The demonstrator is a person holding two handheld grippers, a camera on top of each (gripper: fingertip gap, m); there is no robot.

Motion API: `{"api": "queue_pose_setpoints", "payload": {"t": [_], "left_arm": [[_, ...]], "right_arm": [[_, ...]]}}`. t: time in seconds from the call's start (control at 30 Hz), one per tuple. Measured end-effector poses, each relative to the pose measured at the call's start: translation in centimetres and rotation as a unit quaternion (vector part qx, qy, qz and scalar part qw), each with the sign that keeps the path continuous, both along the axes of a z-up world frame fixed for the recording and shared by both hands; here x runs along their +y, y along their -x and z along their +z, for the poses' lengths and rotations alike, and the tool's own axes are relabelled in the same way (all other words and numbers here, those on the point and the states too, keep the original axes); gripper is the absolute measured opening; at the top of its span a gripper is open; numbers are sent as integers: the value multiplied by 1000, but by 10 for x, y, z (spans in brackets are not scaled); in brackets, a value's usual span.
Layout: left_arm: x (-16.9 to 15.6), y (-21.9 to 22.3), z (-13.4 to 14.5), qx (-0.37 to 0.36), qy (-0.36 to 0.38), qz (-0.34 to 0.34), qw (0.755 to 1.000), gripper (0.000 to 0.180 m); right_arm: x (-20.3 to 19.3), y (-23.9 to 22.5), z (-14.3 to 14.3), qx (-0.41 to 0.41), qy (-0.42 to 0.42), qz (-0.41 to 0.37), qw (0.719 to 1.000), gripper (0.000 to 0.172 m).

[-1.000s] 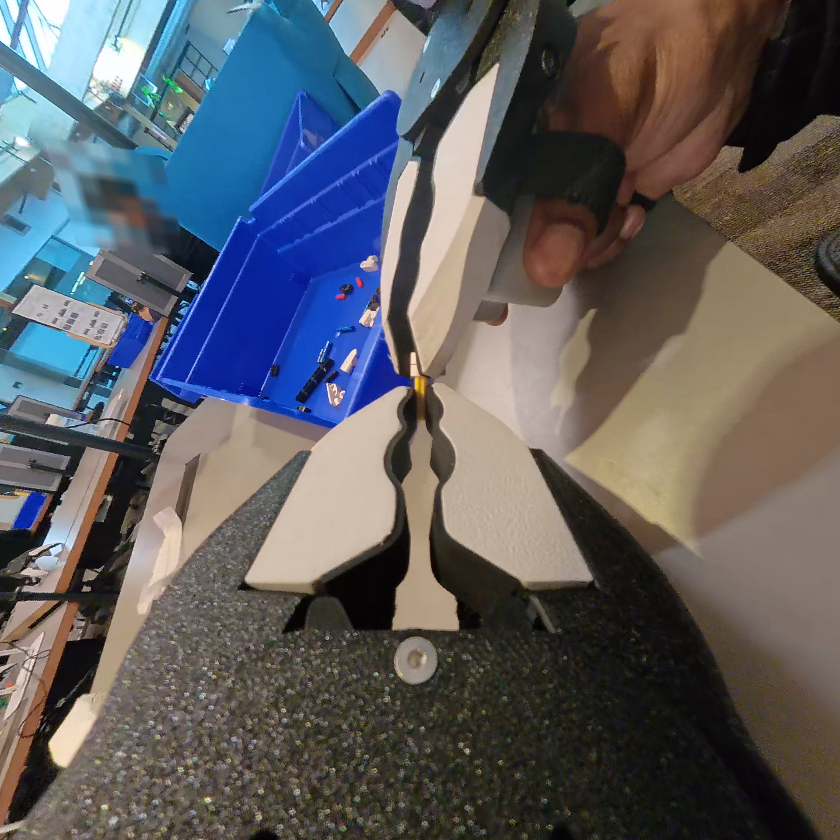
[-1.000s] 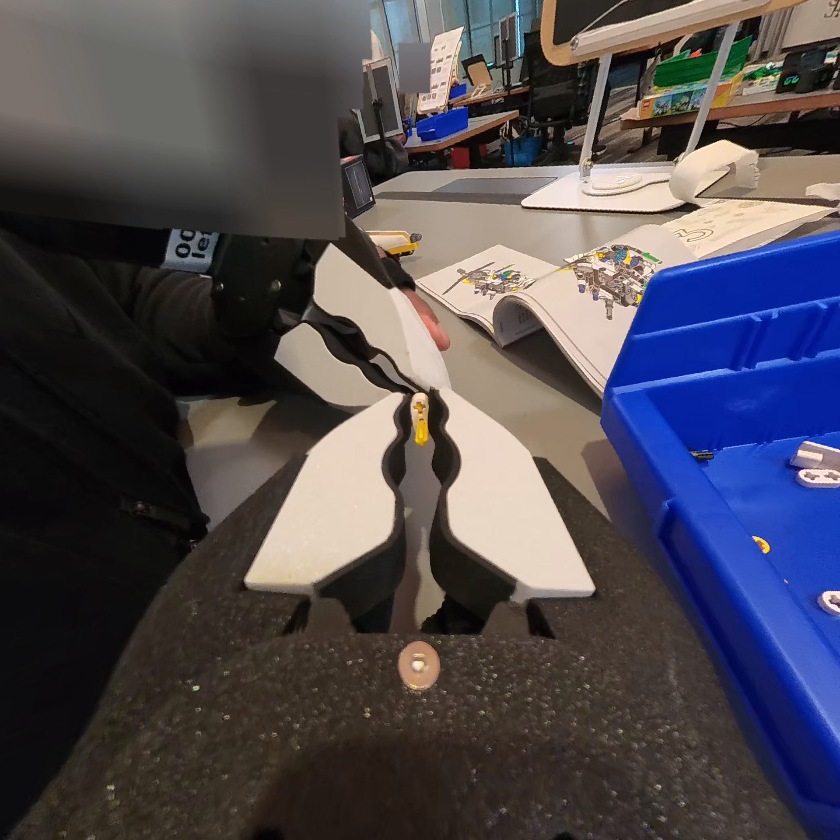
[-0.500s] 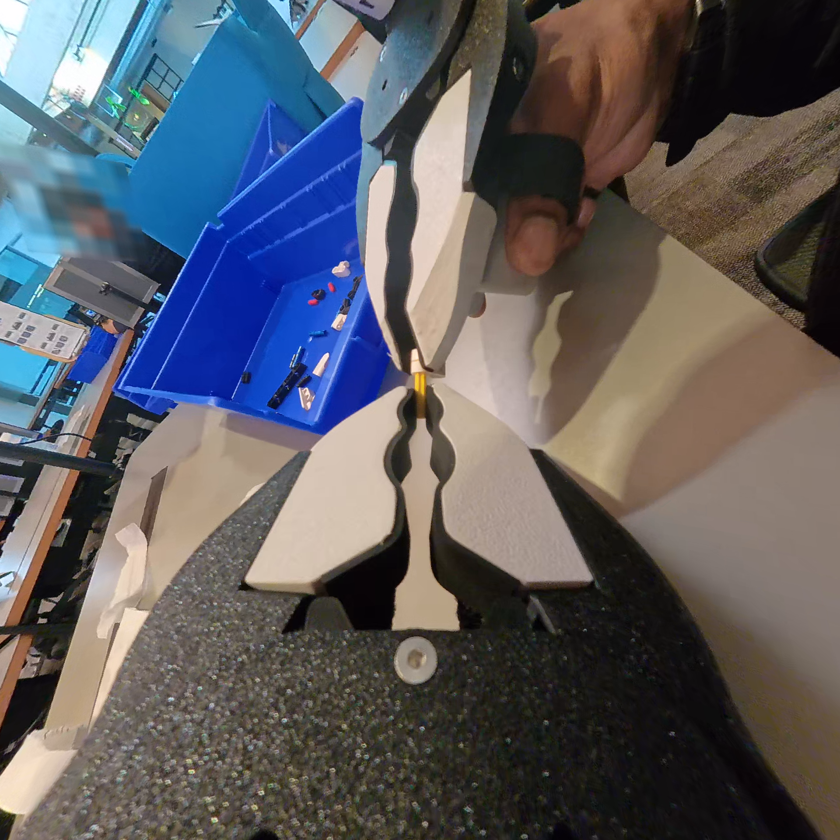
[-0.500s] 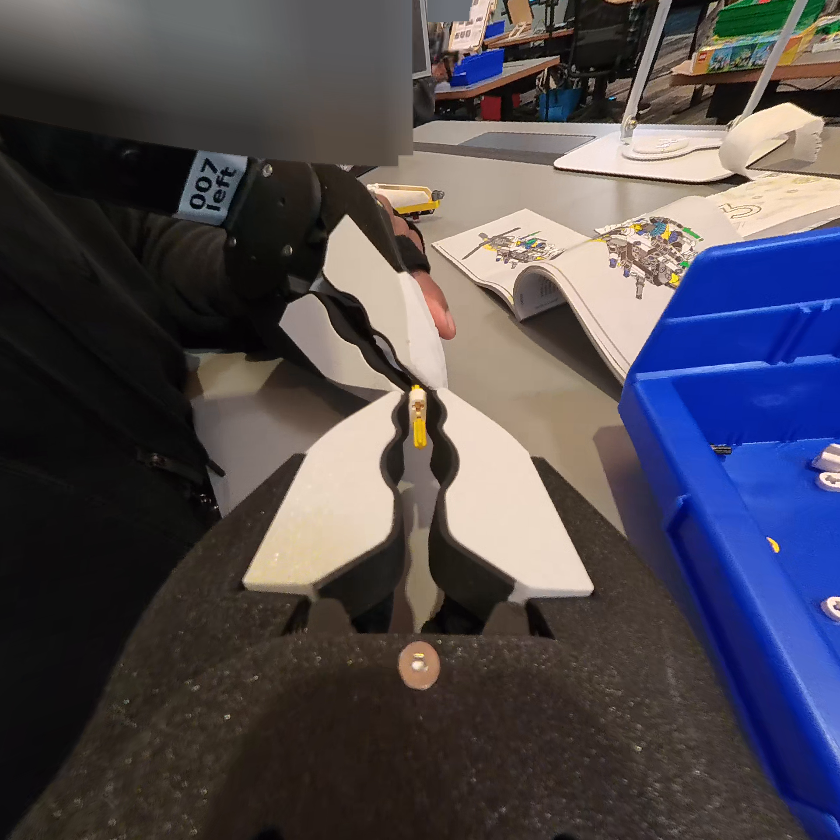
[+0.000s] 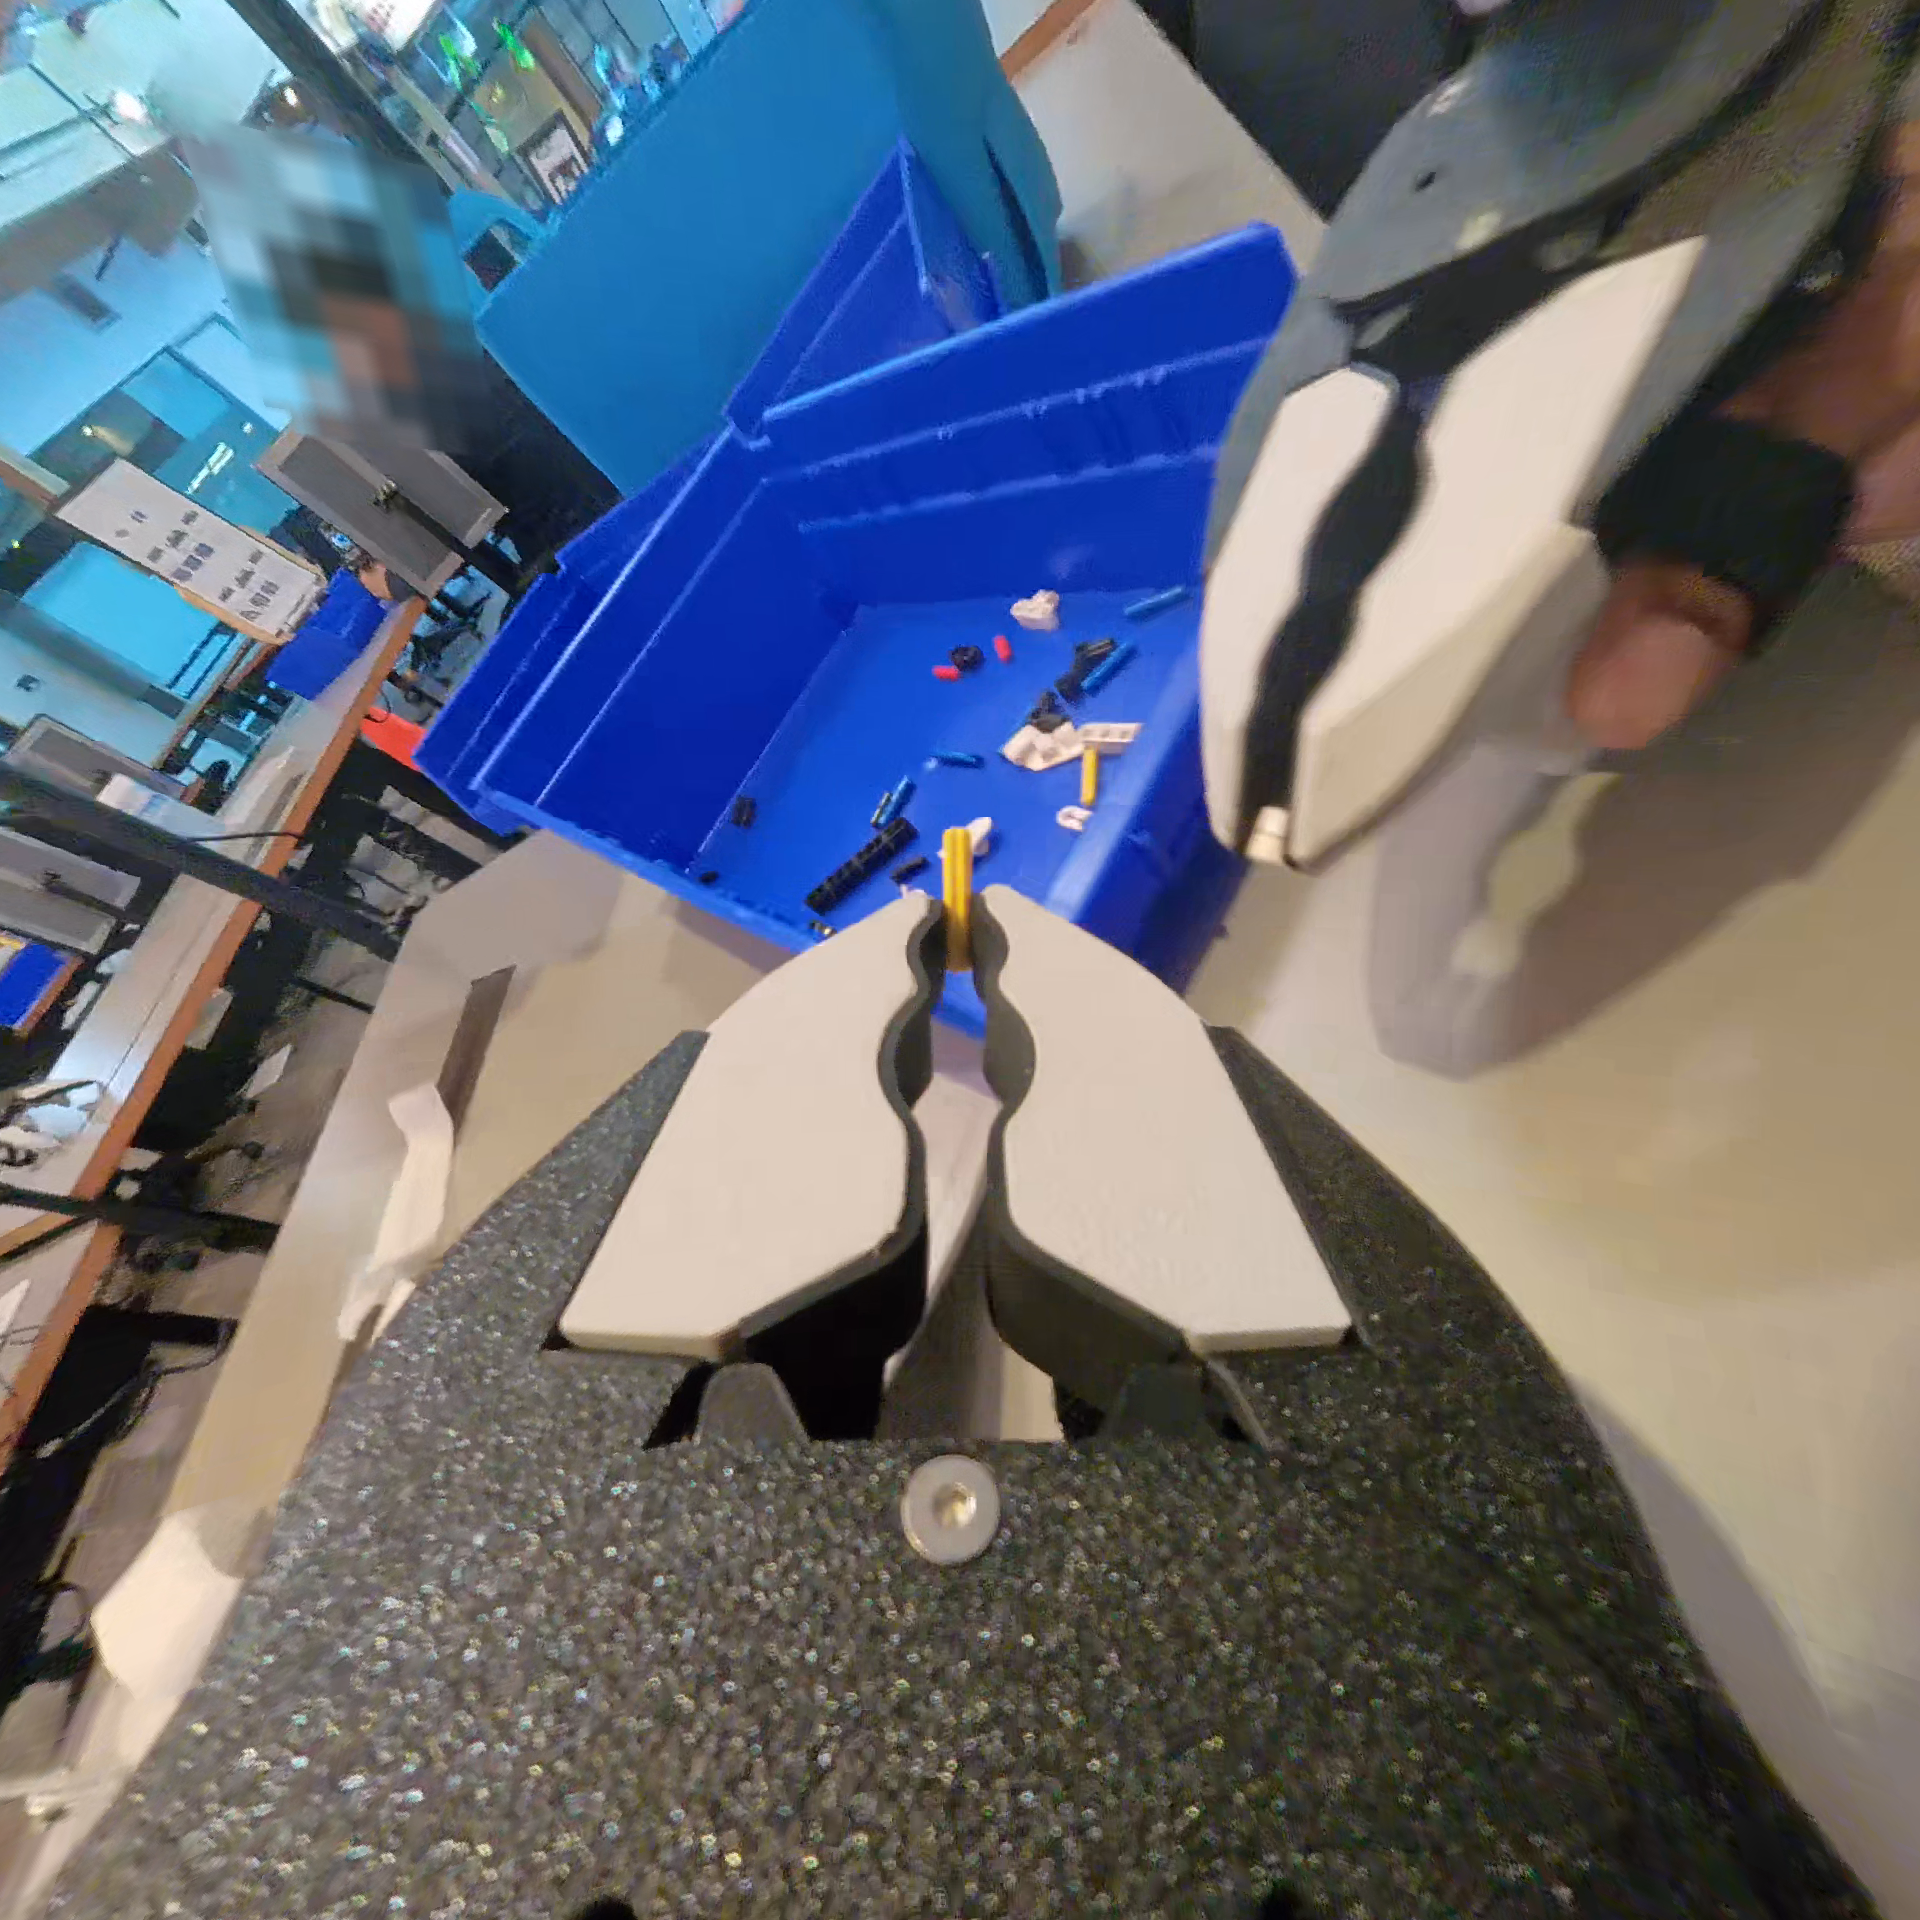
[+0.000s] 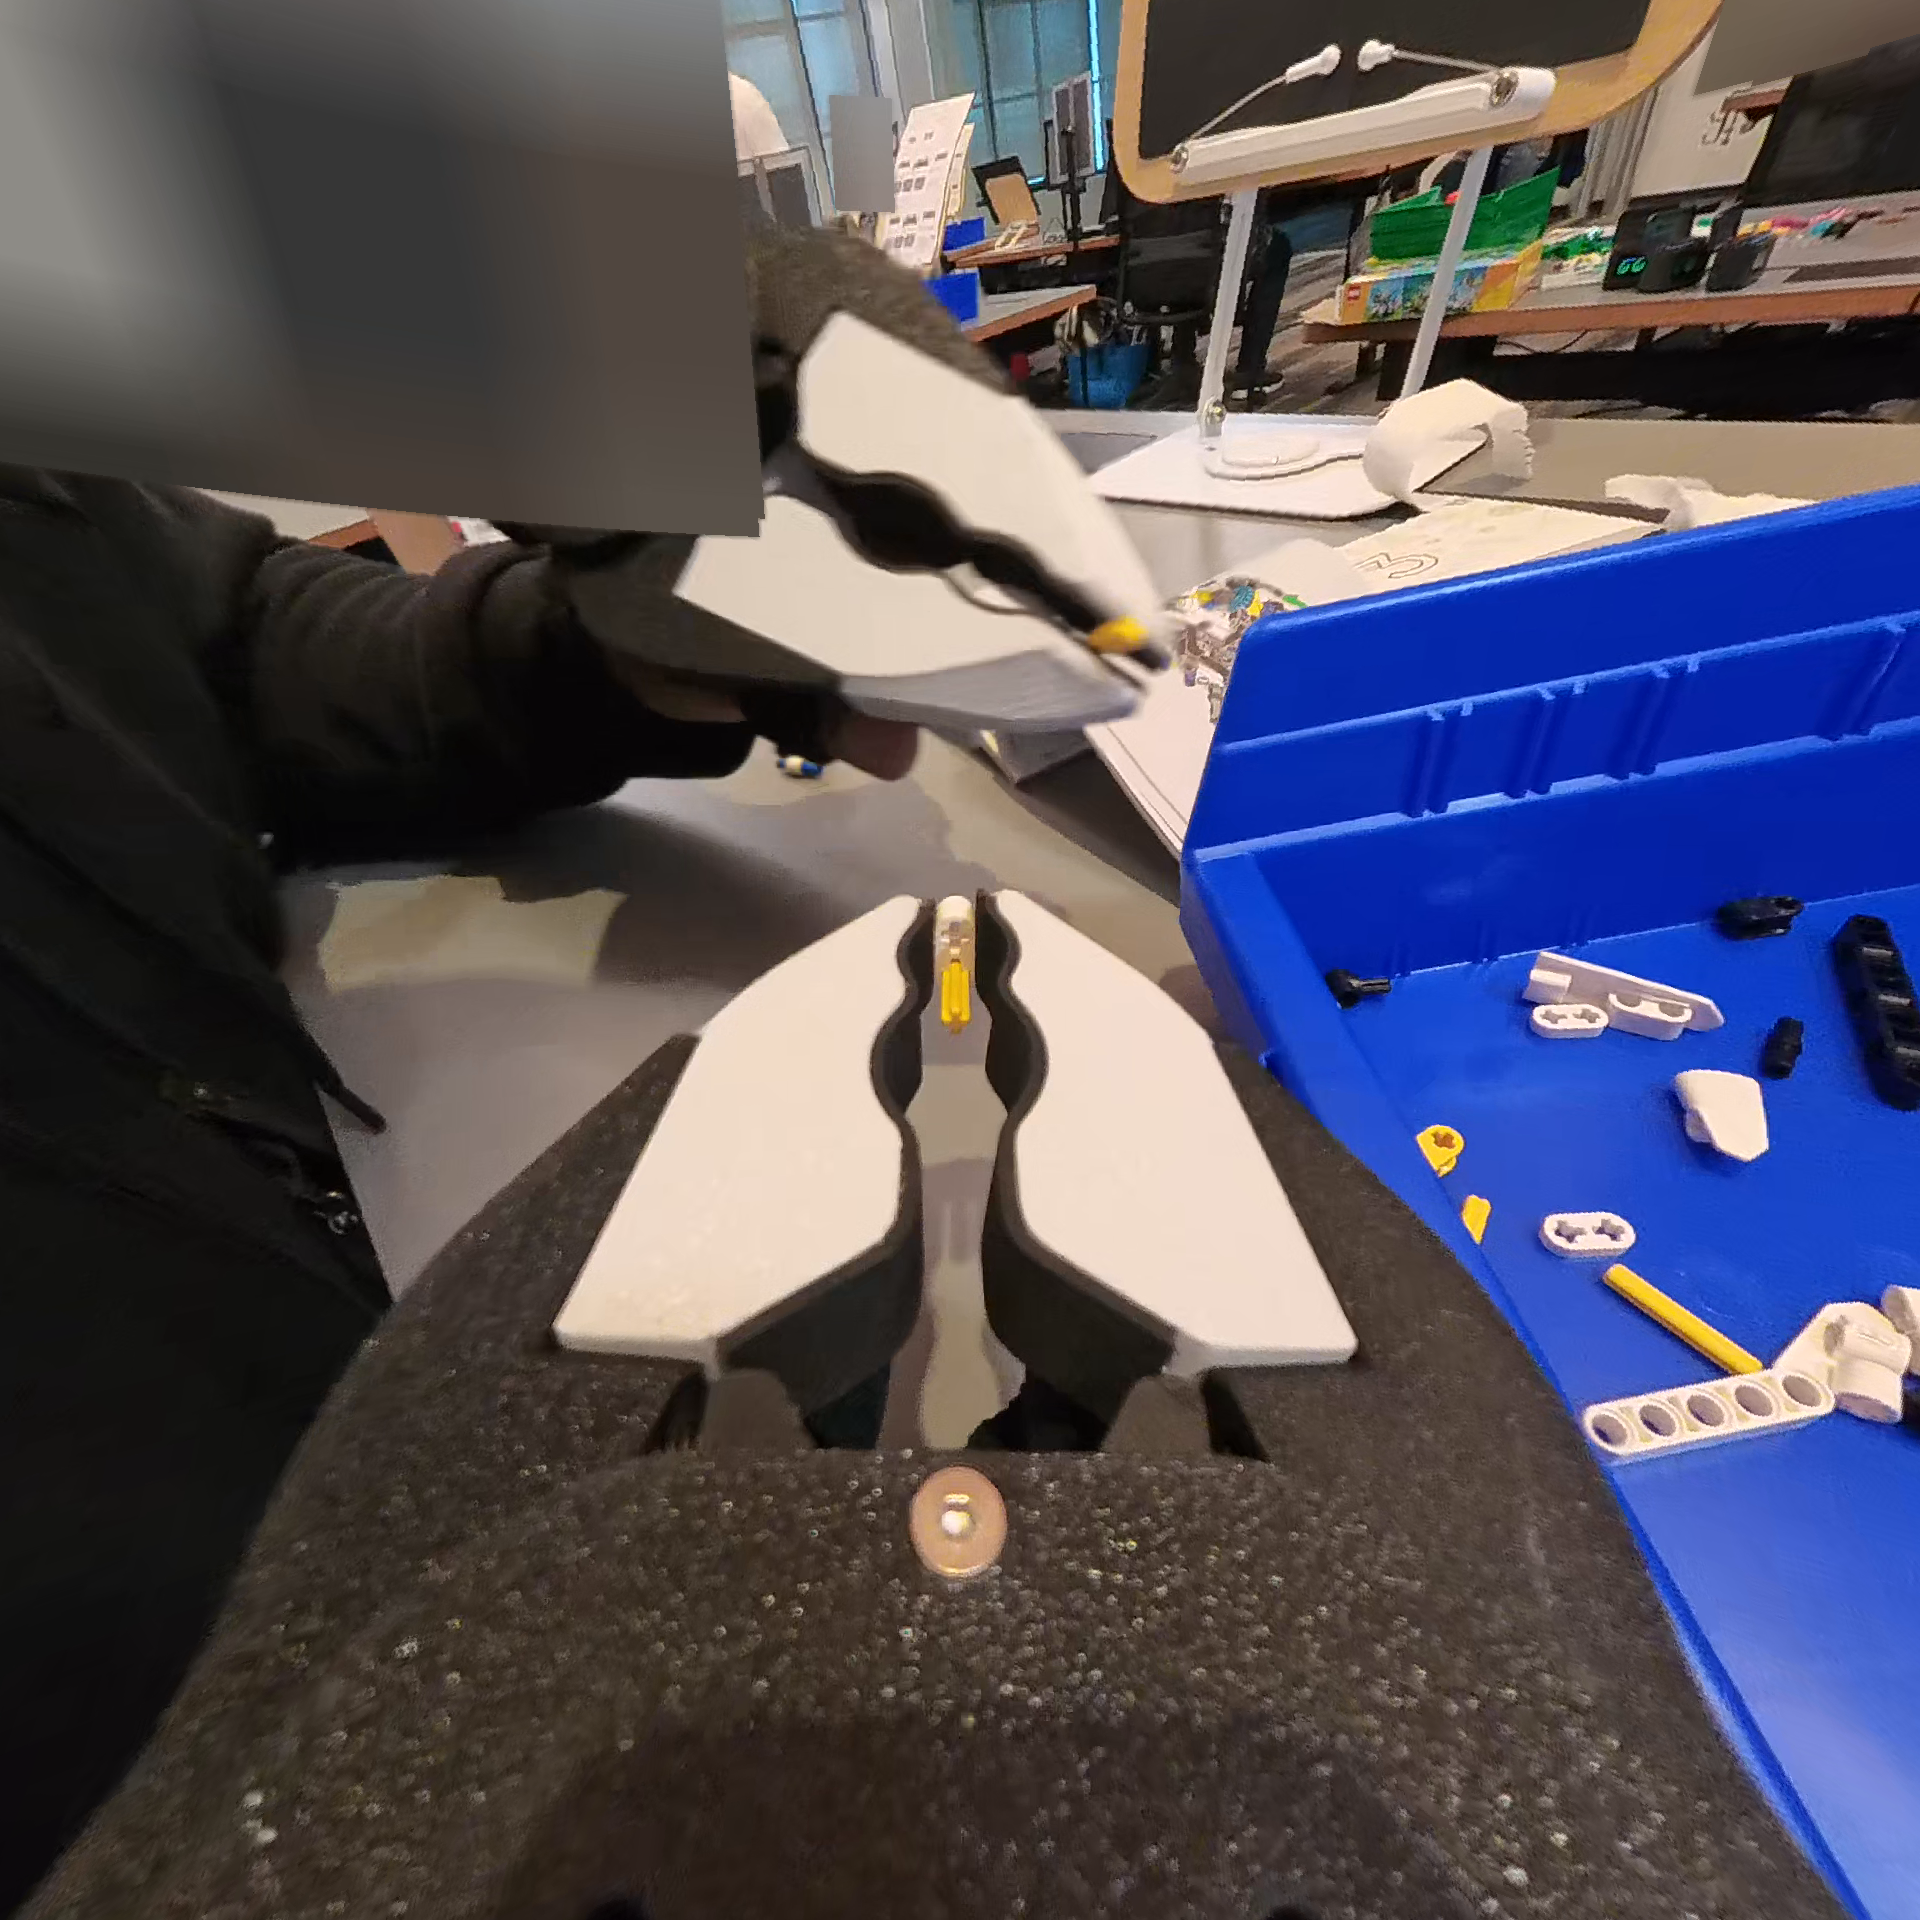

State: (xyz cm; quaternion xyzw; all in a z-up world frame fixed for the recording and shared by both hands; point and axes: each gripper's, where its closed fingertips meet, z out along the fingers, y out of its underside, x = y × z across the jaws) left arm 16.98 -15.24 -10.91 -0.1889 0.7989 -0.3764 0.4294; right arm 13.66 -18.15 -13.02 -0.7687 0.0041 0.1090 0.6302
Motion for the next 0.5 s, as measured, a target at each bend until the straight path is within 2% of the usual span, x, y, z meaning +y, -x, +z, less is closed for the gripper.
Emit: {"api": "queue_pose_setpoints", "payload": {"t": [0.13,0.27,0.33,0.4,0.5], "left_arm": [[0,-41,-6,7,-37,43,998,21],[3,-43,-12,19,-9,52,998,29],[3,-34,-9,25,30,40,998,30],[-4,-15,-8,55,91,-3,994,30],[-14,17,-9,137,214,-66,965,29]], "right_arm": [[-3,-5,4,3,-16,-17,1000,7],[-4,-8,6,6,-23,-27,999,7],[-3,-8,9,12,-31,-27,999,7],[-2,-6,13,21,-46,-22,998,7],[3,-3,26,83,-93,-4,992,7]]}}
